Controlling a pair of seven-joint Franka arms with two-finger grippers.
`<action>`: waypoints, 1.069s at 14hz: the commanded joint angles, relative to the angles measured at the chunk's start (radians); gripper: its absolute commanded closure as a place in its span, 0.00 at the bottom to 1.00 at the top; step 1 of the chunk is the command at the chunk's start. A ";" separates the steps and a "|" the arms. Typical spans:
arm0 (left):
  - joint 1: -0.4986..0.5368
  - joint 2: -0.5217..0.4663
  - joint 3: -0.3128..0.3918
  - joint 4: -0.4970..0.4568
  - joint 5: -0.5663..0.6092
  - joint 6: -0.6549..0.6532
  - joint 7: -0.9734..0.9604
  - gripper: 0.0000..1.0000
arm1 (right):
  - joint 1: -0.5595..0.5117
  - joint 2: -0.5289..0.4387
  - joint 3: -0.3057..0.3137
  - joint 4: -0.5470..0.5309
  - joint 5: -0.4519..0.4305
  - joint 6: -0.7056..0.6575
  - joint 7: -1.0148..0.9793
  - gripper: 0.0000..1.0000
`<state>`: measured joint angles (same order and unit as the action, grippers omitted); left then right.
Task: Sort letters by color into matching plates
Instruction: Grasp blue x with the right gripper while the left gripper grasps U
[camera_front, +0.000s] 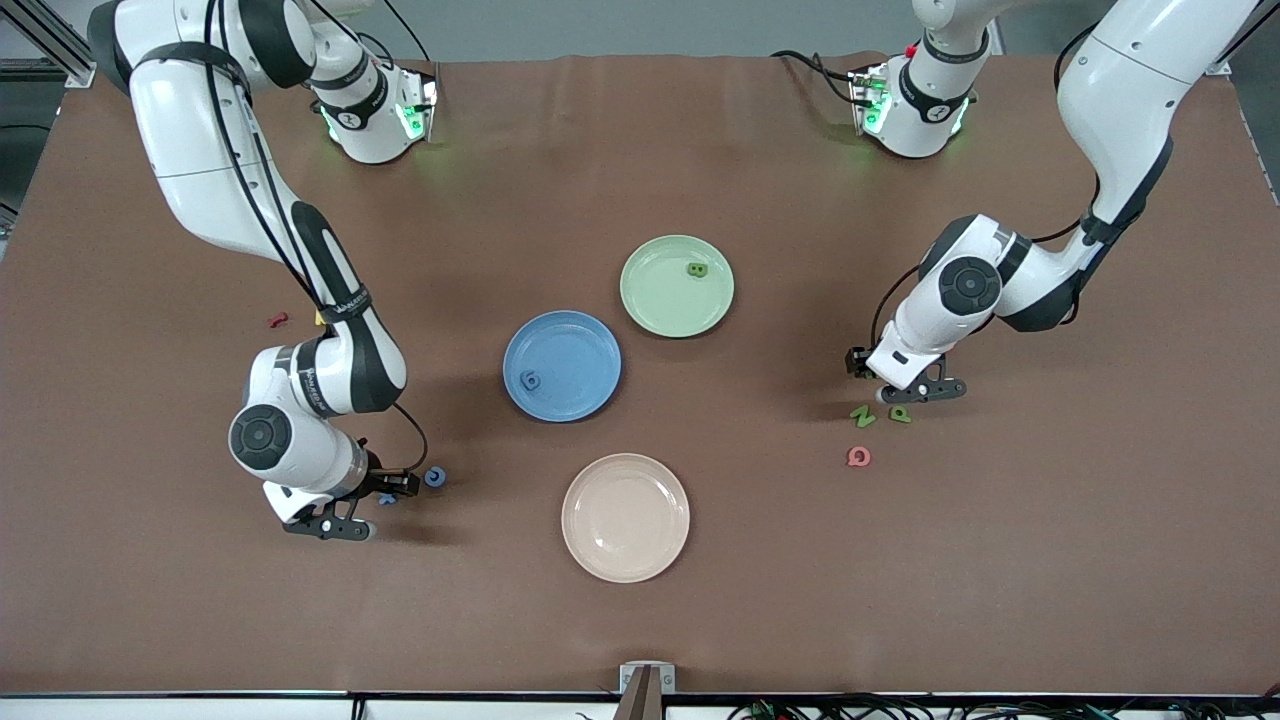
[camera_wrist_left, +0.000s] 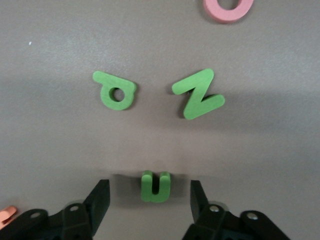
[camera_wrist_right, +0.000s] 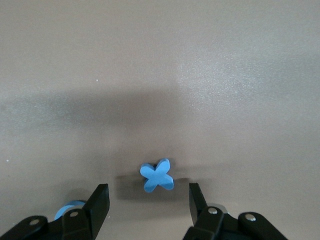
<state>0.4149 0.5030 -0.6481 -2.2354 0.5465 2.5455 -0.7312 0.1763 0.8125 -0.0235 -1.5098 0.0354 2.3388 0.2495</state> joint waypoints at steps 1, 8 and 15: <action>0.010 0.015 -0.007 -0.003 0.039 0.027 -0.037 0.31 | -0.009 0.030 0.004 0.040 -0.026 -0.007 -0.003 0.32; 0.010 0.025 -0.007 -0.003 0.050 0.029 -0.048 0.64 | -0.017 0.045 0.004 0.048 -0.032 0.001 -0.029 0.84; 0.008 0.014 -0.008 0.013 0.050 0.021 -0.062 0.80 | 0.028 0.010 0.008 0.017 -0.014 -0.042 0.120 0.99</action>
<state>0.4156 0.5205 -0.6498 -2.2297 0.5661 2.5604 -0.7666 0.1789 0.8291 -0.0234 -1.4887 0.0186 2.3329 0.2861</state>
